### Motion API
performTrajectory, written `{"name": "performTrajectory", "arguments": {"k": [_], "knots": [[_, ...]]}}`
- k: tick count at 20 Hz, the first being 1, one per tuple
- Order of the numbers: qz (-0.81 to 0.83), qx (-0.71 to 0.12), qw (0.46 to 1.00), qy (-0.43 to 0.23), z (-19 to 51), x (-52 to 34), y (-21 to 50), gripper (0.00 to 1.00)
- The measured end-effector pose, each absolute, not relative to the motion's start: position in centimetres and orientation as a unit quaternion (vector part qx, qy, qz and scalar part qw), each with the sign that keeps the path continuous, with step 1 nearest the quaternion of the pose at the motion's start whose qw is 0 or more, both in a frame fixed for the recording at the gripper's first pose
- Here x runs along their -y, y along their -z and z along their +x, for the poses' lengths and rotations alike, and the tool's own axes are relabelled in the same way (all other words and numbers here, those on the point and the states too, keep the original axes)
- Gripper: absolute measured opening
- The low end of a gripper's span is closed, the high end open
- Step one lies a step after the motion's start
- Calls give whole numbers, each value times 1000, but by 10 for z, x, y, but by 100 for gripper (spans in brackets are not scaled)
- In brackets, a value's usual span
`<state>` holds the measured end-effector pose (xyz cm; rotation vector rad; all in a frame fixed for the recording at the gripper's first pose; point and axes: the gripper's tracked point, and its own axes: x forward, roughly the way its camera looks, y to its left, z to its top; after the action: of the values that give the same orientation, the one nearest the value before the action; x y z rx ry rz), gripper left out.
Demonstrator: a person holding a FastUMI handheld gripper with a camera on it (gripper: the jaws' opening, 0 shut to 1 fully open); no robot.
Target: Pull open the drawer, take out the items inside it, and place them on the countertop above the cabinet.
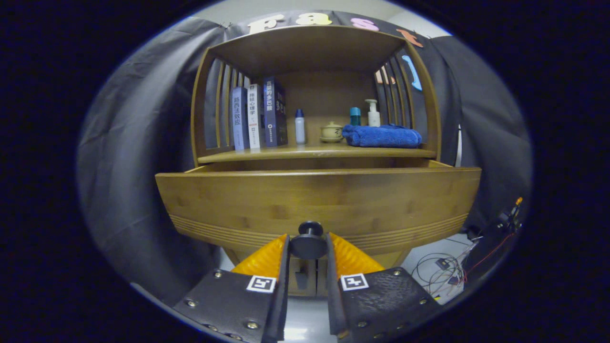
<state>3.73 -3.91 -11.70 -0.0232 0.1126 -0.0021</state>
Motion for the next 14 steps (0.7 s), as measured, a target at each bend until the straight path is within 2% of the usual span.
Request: {"name": "performTrajectory", "arguments": {"k": [3, 5, 9, 10, 12, 14], "knots": [[6, -64, 998, 1, 11, 47, 122, 5], [1, -74, 997, -2, 2, 53, 134, 6], [-4, -45, 999, -15, -13, 49, 128, 6], [-6, -42, 998, -37, -10, 41, 126, 7], [-10, -31, 998, -45, -1, 31, 118, 29], [-22, -34, 999, -21, 22, 34, 121, 55]]}}
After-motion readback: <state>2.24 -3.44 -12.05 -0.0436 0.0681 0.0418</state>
